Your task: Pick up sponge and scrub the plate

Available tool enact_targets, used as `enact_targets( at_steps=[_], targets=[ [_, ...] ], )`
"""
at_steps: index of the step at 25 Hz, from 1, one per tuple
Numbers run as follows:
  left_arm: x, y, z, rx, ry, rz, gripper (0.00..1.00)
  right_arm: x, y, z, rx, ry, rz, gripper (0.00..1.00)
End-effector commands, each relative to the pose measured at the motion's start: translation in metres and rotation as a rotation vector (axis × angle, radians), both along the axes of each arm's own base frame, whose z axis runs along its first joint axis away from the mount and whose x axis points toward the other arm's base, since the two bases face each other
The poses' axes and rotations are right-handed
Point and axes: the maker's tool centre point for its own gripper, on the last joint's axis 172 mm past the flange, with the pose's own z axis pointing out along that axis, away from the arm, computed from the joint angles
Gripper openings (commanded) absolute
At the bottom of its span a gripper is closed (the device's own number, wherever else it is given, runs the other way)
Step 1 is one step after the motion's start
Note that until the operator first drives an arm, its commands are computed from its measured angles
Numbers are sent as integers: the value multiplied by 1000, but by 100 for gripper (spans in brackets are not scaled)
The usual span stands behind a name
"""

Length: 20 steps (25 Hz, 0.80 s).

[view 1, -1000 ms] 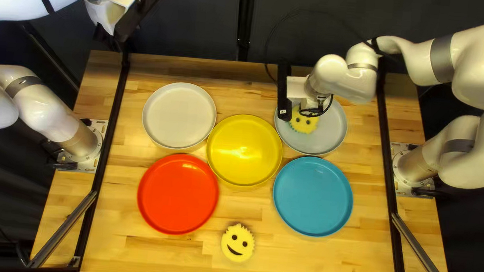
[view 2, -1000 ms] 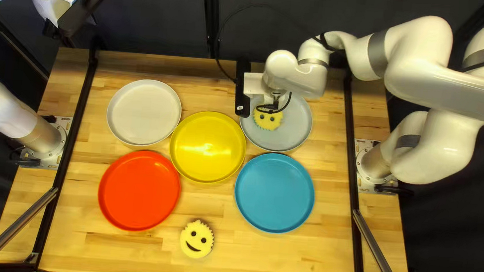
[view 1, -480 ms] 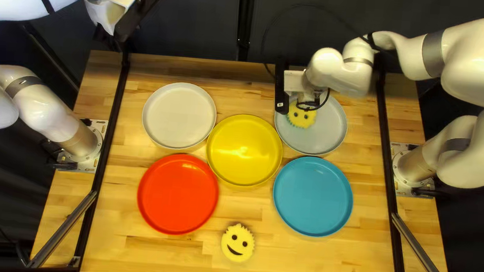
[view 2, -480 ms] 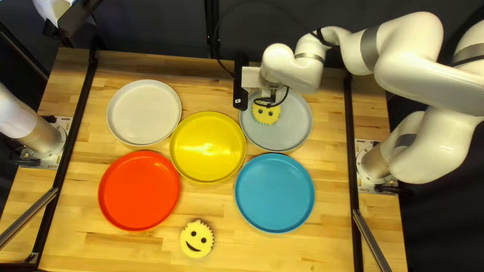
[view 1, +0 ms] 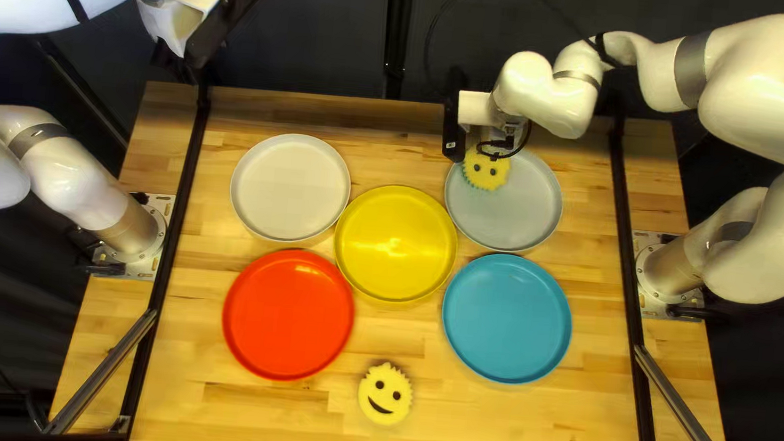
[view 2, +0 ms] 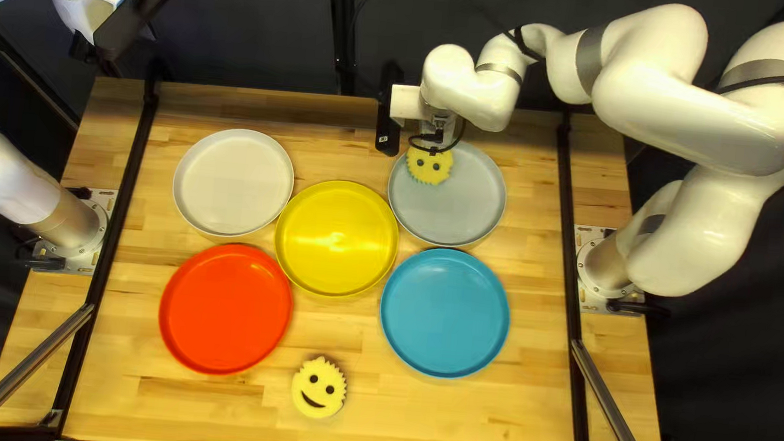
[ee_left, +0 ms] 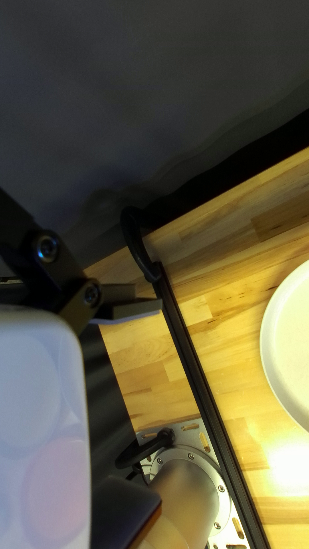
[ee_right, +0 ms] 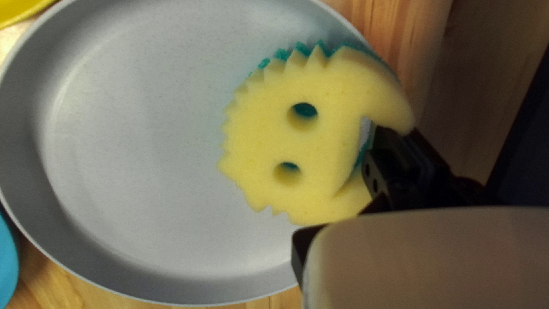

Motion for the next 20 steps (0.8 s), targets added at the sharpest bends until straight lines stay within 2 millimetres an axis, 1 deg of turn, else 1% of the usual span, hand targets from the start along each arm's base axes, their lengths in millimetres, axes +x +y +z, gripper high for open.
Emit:
enact_targets(
  at_steps=[1,2,3,5,11,13,18,20],
  targets=[
    [0,0,0,0,0,0,100,-1,22,1,-11,2,20,0],
    [0,0,0,0,0,0,100,-2,25,1,-13,2,23,0],
    [0,0,0,0,0,0,100,-2,33,2,-16,3,30,0],
    [0,0,0,0,0,0,100,-4,39,3,-20,3,38,0],
    [0,0,0,0,0,0,100,-3,45,0,-27,2,39,0],
    [0,0,0,0,0,0,100,-1,38,-3,-28,7,21,0],
    [0,0,0,0,0,0,100,2,6,-6,-12,22,-46,0],
    [0,0,0,0,0,0,100,2,-3,-6,-6,24,-65,0]
  ],
)
